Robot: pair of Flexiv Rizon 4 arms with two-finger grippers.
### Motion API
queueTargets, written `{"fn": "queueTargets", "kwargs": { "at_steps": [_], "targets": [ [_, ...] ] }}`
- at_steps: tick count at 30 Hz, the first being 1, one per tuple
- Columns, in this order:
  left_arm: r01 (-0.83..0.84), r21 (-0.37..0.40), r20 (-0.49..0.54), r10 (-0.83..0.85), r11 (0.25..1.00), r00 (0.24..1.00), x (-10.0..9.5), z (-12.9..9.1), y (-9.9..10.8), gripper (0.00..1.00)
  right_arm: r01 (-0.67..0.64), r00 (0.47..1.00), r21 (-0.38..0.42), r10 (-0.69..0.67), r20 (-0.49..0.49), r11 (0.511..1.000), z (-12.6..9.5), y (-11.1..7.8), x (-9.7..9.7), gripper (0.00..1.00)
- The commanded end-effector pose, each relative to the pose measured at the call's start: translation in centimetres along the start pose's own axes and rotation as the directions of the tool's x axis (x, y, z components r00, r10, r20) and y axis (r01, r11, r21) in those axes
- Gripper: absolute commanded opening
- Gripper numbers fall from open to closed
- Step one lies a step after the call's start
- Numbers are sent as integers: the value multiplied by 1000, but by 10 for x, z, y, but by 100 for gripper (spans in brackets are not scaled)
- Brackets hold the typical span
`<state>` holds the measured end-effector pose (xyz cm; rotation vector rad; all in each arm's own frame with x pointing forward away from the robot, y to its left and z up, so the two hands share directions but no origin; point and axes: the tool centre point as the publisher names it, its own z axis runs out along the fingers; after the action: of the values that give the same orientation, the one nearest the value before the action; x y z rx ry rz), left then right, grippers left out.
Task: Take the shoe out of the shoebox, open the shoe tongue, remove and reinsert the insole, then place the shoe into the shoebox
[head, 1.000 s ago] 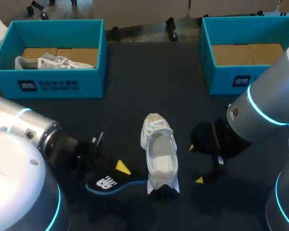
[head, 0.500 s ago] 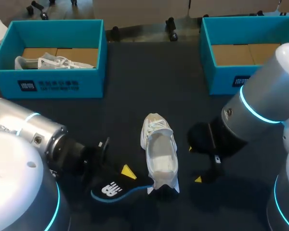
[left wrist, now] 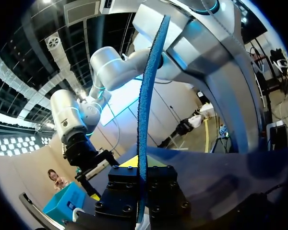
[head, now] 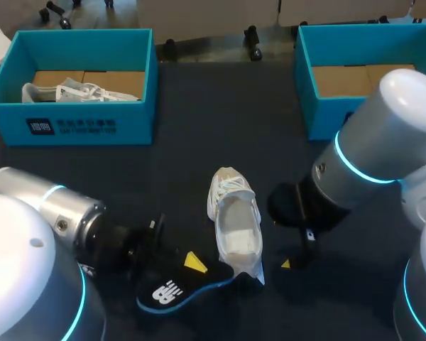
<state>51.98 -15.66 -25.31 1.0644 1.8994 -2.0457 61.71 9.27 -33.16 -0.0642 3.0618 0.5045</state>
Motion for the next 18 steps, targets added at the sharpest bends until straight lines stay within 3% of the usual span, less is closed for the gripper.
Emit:
{"fn": "queueTargets", "kwargs": {
  "at_steps": [1,18],
  "targets": [
    [-16,5,16,16,1000,1000,1,8,6,0,-2,1000,-1,2,0,1000,11,2,-3,100],
    [-61,-18,34,61,998,998,-1,24,16,0,-10,1000,-10,10,-5,1000,14,3,-3,100]
  ]
}}
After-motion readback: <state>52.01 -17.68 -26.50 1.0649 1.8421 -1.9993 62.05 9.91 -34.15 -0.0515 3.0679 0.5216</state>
